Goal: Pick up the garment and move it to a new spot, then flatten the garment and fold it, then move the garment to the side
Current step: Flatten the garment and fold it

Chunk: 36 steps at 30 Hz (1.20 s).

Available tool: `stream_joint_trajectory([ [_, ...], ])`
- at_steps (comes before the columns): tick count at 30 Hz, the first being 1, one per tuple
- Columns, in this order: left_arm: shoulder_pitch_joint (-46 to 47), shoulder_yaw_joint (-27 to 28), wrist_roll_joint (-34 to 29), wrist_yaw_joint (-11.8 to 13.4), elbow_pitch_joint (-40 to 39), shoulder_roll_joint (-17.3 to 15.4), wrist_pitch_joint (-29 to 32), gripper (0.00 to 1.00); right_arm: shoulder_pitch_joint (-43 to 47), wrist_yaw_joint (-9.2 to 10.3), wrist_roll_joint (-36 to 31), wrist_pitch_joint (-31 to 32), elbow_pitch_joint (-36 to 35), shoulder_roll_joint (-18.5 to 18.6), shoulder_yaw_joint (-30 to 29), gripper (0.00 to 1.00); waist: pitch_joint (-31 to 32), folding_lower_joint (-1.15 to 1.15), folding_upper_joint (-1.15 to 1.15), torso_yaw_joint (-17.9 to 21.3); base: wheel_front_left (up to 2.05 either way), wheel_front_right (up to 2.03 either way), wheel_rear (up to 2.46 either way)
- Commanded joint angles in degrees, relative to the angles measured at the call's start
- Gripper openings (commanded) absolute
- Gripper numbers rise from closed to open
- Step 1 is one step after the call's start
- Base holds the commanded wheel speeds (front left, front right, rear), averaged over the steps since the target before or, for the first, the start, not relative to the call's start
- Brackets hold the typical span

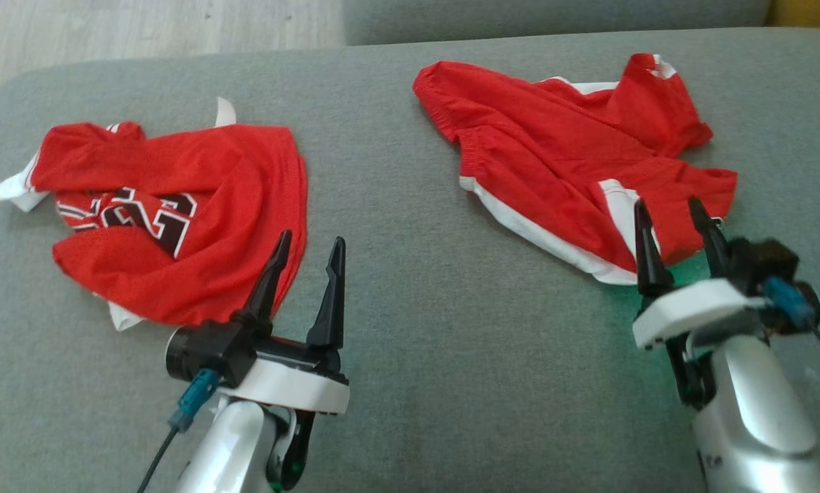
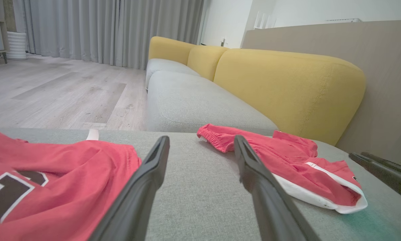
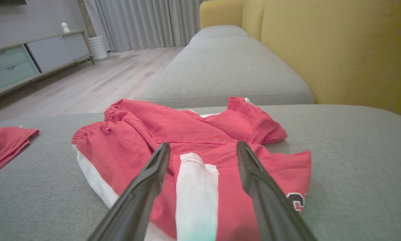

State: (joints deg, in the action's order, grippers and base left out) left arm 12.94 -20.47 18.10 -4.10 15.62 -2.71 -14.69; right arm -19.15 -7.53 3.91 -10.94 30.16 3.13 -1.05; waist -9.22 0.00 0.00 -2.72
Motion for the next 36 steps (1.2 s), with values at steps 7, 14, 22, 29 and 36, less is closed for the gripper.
stream_joint_trajectory([
  [7,2.88,0.74,0.28,-0.07,-1.19,-0.17,-0.3,1.0,-7.73,0.04,-2.97,7.09,4.44,-0.24,-2.54,1.0,-1.55,0.0,0.0,-3.12,0.0,0.0,0.0],
  [14,3.24,0.27,0.68,0.01,-1.11,-0.17,-0.3,1.0,-11.15,0.04,-5.1,10.54,10.43,-0.24,-6.52,1.0,-2.5,0.0,0.0,-5.09,0.0,0.0,0.0],
  [22,3.13,0.22,0.55,0.1,-1.06,-0.17,-0.3,1.0,-12.94,0.04,-5.09,10.33,14.09,-0.24,-8.07,0.0,-2.83,0.0,0.0,-5.35,0.0,0.0,0.0],
  [29,3.16,0.75,0.07,0.15,-0.85,-0.17,-0.3,1.0,-13.83,0.04,-3.5,7.75,15.26,-0.24,-7.72,0.0,-2.33,0.0,0.0,-3.9,0.0,0.0,0.0],
  [36,2.26,1.68,-0.1,0.27,-0.85,-0.17,-0.3,1.0,-11.64,0.04,-0.64,2.86,11.63,-0.25,-11.03,0.0,-0.56,0.0,0.0,-1.08,0.0,0.0,0.0],
])
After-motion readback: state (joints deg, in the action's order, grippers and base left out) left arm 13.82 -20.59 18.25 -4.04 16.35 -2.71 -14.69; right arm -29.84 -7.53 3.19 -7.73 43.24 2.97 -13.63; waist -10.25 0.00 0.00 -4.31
